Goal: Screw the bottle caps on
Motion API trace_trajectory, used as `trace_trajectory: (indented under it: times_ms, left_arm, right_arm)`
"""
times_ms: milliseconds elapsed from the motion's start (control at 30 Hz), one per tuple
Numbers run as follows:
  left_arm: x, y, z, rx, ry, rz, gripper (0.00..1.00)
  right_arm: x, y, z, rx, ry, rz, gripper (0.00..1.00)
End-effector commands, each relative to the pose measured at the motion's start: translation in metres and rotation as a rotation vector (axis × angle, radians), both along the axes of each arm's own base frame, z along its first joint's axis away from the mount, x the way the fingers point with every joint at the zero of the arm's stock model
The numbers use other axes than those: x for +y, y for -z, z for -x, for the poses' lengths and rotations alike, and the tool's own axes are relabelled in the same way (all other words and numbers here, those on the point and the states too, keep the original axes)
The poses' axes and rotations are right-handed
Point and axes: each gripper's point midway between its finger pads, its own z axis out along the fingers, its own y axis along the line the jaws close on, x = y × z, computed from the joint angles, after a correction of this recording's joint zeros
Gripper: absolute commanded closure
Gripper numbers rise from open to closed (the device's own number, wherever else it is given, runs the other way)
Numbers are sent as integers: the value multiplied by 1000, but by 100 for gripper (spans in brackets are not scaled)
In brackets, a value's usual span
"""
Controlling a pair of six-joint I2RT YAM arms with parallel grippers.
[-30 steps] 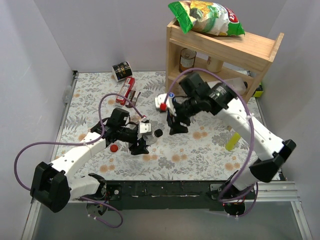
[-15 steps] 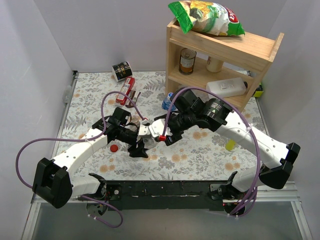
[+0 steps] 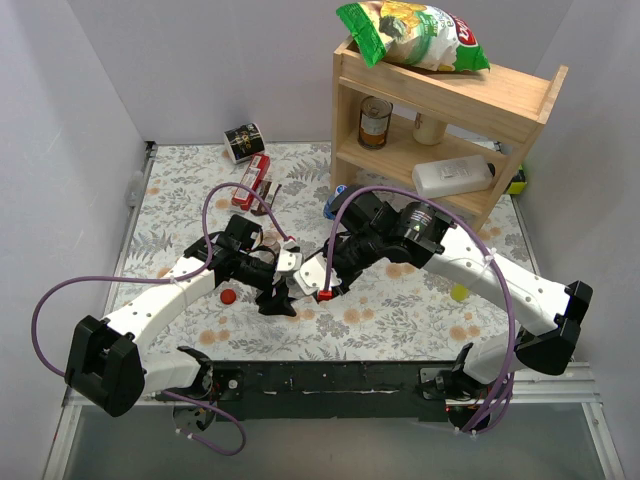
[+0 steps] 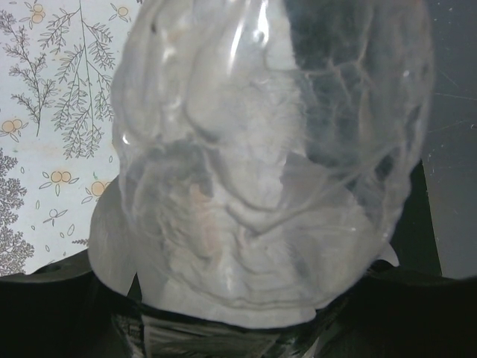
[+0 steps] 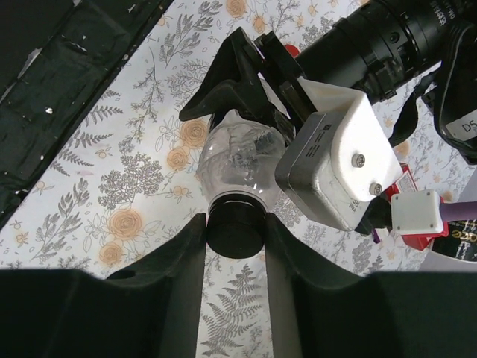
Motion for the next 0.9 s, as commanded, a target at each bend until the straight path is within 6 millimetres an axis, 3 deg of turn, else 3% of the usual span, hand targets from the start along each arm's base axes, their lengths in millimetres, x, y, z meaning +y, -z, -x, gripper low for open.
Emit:
trace_trajectory:
  times_ms: [0,67,133,167,200,267,300,333,400,467,700,733,767,867]
  left_arm:
    - [-7,-18,0,-37,28,58,100]
    - [-8,-19,-3,-48,17,60,100]
    - [-8,-19,-8,-53,-19,49,100]
    - [-7,-19,-13,-53,-53,42,100]
    - [-11,-21,-23,-94,-86,60,100]
    - [-8,-28,-39,-140,-206,58,100]
    - [-12,-38,-51,-206,-240,99,100]
    - [-10,-37,-55,-219,-281,102,100]
    - [-8,-50,-67,-285,-353,133,100]
    - [-8,-48,-70,-286,-365,120,100]
    - [-2,-36,-71,-257,-397,64,100]
    - [-2,-35,-70,-256,-396,62,100]
    - [-1,-32,-68,-243,-392,52,100]
    - [0,-26,-58,-219,-355,41,100]
  right_arm:
    - [3,-2,0,-2,-8,1,67]
    - [6,-1,-6,7,39,7,80]
    - [9,5,-16,103,162,32,87]
    - [12,-3,-20,159,216,22,92]
    - [19,4,-26,239,265,51,93]
    - [20,1,-30,540,438,87,98]
    - [32,-3,-41,656,490,91,99]
    - [30,-12,-41,926,584,117,99]
    - [33,-8,-37,1024,554,121,99]
    - [34,-16,-30,1162,516,141,99]
    - [38,-30,-44,1150,494,79,99]
    - [37,-37,-49,1100,504,51,96]
    - [36,-41,-55,1063,513,30,74]
    - [22,-64,-76,888,536,-71,51]
